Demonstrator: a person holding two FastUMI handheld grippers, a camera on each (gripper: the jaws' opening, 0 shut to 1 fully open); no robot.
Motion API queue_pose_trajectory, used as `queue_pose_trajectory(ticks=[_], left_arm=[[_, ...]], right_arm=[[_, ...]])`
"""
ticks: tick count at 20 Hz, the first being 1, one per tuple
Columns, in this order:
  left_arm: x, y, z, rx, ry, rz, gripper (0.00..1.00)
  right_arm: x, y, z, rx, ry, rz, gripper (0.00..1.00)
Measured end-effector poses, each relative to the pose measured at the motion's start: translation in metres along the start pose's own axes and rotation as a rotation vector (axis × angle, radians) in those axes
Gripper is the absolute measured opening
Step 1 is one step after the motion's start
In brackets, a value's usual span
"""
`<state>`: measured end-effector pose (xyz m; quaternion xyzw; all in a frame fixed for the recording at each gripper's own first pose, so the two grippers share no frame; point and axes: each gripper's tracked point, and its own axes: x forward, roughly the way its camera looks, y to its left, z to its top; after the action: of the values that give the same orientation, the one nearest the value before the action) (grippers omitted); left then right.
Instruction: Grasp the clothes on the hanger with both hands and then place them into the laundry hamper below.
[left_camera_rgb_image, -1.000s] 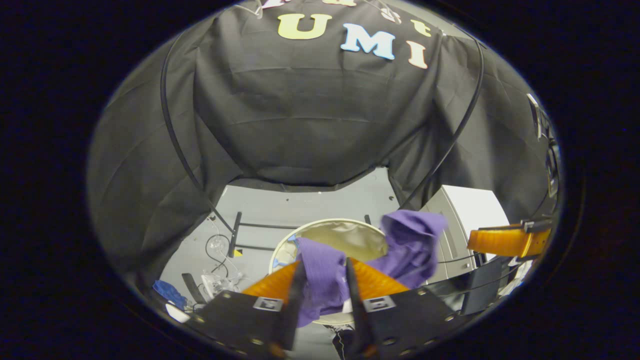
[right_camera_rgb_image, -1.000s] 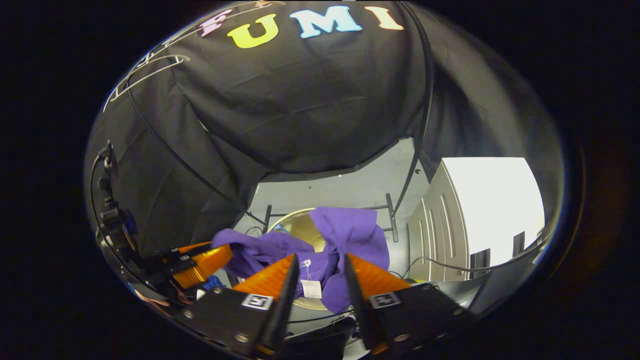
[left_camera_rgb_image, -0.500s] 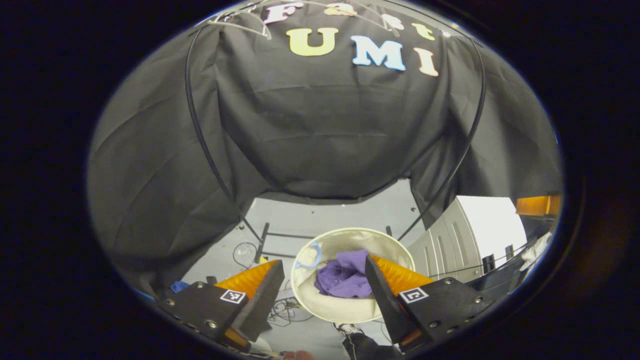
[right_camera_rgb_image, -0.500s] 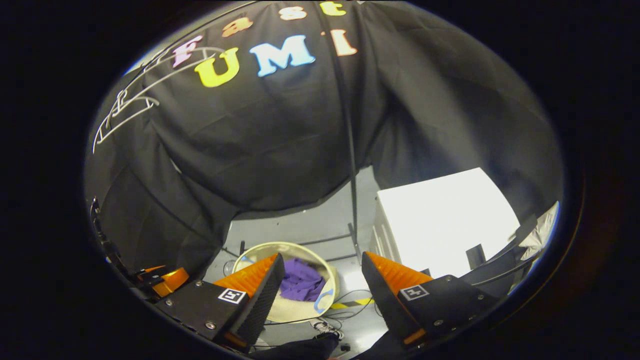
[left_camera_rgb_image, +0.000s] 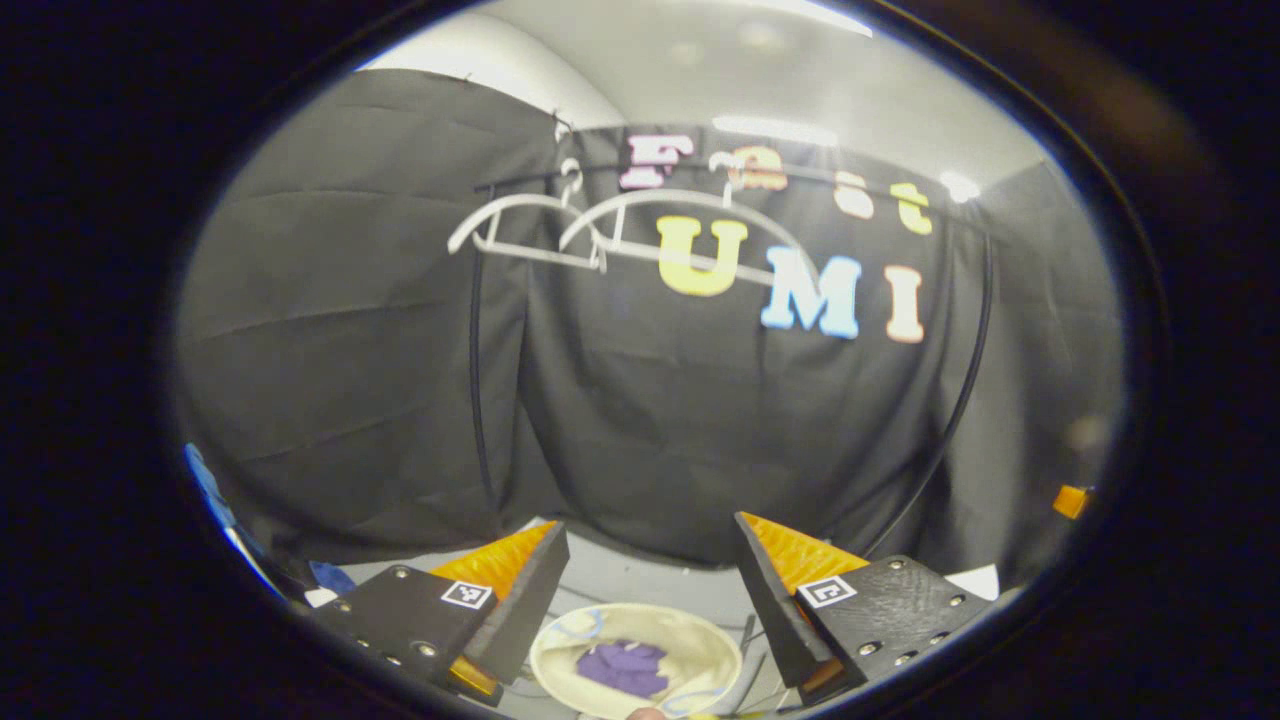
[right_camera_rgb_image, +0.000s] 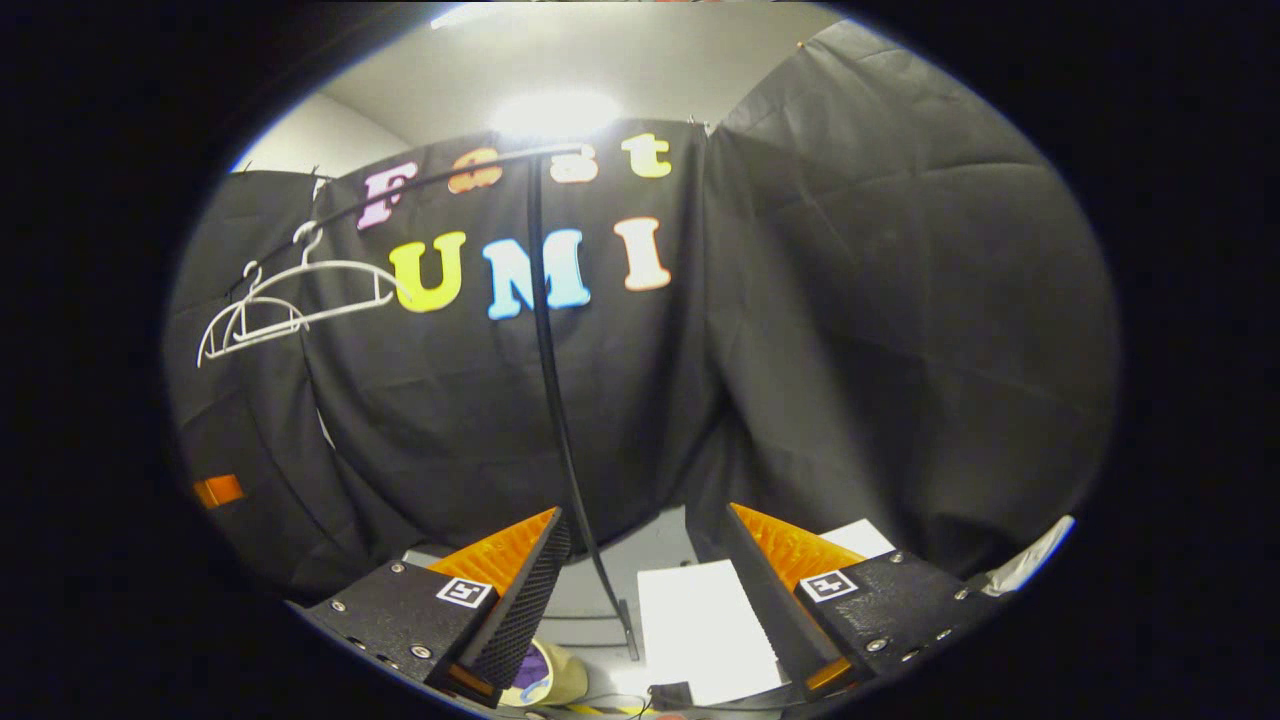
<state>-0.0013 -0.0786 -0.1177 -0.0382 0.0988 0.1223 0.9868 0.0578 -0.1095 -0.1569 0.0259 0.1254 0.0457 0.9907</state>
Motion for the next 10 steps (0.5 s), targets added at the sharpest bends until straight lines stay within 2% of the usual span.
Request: queue_pose_trajectory(ticks=[1,2,3,4,5,6,7,8,9,10], left_arm=[[-0.011,-0.011,0.025,-0.015,-0.063,-0.007,0.9],[-0.029,-0.021,0.05,-0.029,-0.132,-0.014,0.92],[-0.044,-0.03,0.072,-0.041,-0.209,-0.018,0.94],[-0.06,-0.035,0.09,-0.049,-0.286,-0.015,0.96],[-0.078,-0.039,0.106,-0.064,-0.351,-0.012,0.98],[-0.098,-0.046,0.115,-0.082,-0.399,-0.018,0.97],[-0.115,-0.048,0.119,-0.101,-0.423,-0.023,0.96],[-0.123,-0.05,0.119,-0.121,-0.434,-0.037,0.95],[-0.131,-0.056,0.12,-0.161,-0.424,-0.083,0.93],[-0.138,-0.068,0.119,-0.205,-0.411,-0.134,0.92]], right_arm=[[-0.002,-0.011,0.026,0.005,-0.067,0.008,0.95],[-0.002,-0.023,0.048,0.004,-0.125,0.015,0.95],[-0.002,-0.036,0.064,-0.001,-0.17,0.017,0.91],[-0.004,-0.048,0.078,-0.011,-0.205,0.027,0.91],[-0.005,-0.057,0.09,-0.013,-0.228,0.036,0.95],[-0.007,-0.067,0.097,-0.006,-0.24,0.044,0.95],[-0.01,-0.077,0.099,0.009,-0.247,0.049,0.91],[-0.013,-0.087,0.101,0.028,-0.252,0.048,0.92],[-0.013,-0.096,0.1,0.044,-0.253,0.041,0.91],[-0.014,-0.105,0.098,0.05,-0.256,0.027,0.95]])
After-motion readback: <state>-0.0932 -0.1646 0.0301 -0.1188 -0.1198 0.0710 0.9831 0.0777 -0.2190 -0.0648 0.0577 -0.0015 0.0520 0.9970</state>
